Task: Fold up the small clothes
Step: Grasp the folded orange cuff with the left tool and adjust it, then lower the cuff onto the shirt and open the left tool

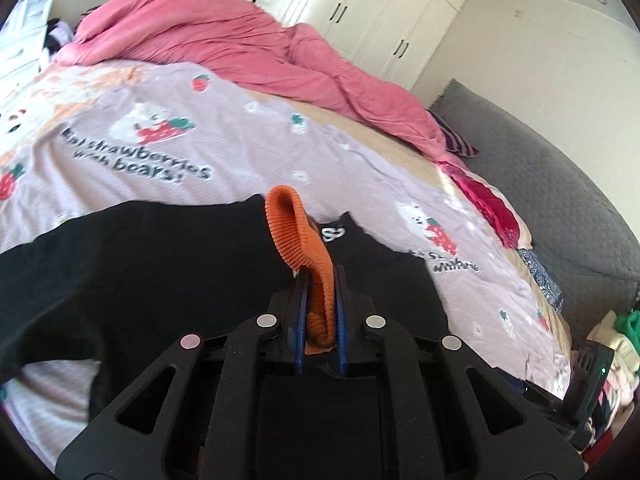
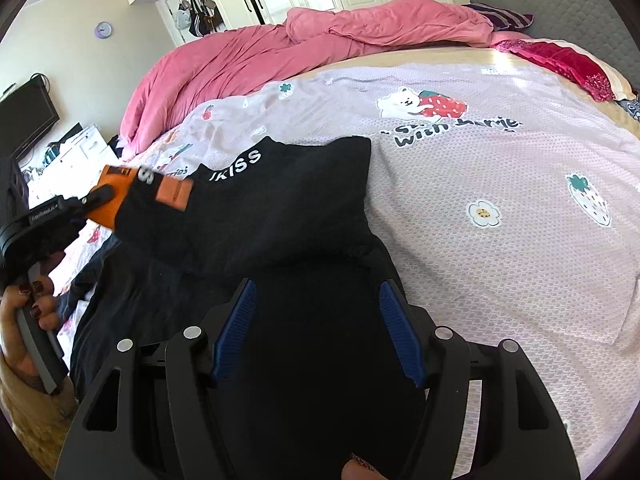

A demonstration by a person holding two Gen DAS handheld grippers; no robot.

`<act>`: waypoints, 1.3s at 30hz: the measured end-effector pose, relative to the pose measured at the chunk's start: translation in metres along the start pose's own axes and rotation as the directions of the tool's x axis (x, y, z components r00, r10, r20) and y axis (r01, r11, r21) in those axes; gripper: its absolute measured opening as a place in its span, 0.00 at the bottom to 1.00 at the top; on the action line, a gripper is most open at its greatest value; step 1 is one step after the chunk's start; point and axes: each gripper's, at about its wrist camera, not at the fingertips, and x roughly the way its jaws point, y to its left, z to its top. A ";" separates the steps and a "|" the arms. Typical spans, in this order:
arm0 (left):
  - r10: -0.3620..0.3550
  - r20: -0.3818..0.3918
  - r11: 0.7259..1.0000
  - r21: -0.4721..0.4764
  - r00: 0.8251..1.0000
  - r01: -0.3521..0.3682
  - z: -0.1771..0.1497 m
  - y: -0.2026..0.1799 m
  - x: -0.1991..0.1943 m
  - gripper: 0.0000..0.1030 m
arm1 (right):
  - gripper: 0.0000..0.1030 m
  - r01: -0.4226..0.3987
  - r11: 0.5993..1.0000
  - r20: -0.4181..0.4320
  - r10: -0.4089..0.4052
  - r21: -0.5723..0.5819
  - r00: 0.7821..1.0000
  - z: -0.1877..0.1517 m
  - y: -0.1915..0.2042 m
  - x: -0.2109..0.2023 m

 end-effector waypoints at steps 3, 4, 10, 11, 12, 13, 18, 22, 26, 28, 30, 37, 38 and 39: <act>0.017 -0.021 1.000 0.012 1.000 -0.017 -0.005 0.010 -0.001 0.05 | 0.61 -0.001 1.000 0.000 0.001 0.003 1.000 0.002 0.003 0.003; 0.021 -0.032 1.000 0.015 0.999 -0.021 -0.008 0.012 0.000 0.05 | 0.61 -0.001 1.000 -0.001 0.001 0.003 1.000 0.003 0.004 0.004; 0.047 -0.077 0.999 0.008 0.996 -0.046 -0.015 0.023 0.009 0.05 | 0.61 0.000 1.000 0.002 0.000 0.004 1.000 0.008 0.011 0.009; 0.046 -0.082 0.999 0.000 0.996 -0.046 -0.015 0.025 0.010 0.05 | 0.61 -0.002 1.000 0.002 0.002 0.004 1.000 0.008 0.012 0.009; 0.046 -0.088 0.999 -0.007 0.995 -0.047 -0.015 0.028 0.010 0.05 | 0.61 -0.002 1.000 0.003 0.002 0.004 1.000 0.009 0.013 0.010; 0.045 -0.093 0.999 -0.015 0.995 -0.047 -0.014 0.030 0.010 0.06 | 0.61 -0.003 1.000 0.004 0.003 0.003 1.000 0.010 0.014 0.010; 0.064 -0.082 0.995 -0.067 0.995 -0.069 -0.009 0.050 0.005 0.07 | 0.62 -0.008 1.000 -0.001 0.008 -0.015 1.000 0.013 0.019 0.013; 0.138 -0.032 0.990 -0.031 0.990 -0.139 -0.005 0.053 -0.005 0.07 | 0.64 0.013 0.999 0.011 -0.013 -0.037 1.000 0.017 0.022 0.013; 0.160 -0.048 0.986 0.048 0.986 -0.158 -0.008 0.041 0.004 0.07 | 0.64 0.017 0.998 0.016 -0.016 -0.064 1.000 0.024 0.027 0.017; 0.143 -0.091 0.988 0.068 0.986 -0.137 -0.013 0.036 0.013 0.07 | 0.67 0.011 0.997 0.014 -0.010 -0.073 1.000 0.028 0.030 0.020; 0.137 -0.145 0.988 0.090 0.980 -0.125 -0.020 0.032 0.025 0.18 | 0.67 0.012 0.997 0.019 -0.011 -0.081 1.000 0.031 0.034 0.021; 0.183 -0.245 0.982 0.099 0.952 -0.163 -0.035 0.043 0.046 0.35 | 0.68 0.040 0.990 0.013 -0.038 -0.138 0.999 0.043 0.048 0.029; 0.179 -0.246 0.982 0.096 0.952 -0.160 -0.035 0.044 0.045 0.35 | 0.69 0.041 0.989 0.006 -0.040 -0.144 0.999 0.045 0.050 0.032; 0.176 -0.246 0.983 0.094 0.953 -0.157 -0.035 0.045 0.045 0.35 | 0.69 0.039 0.987 -0.002 -0.040 -0.154 0.999 0.047 0.052 0.036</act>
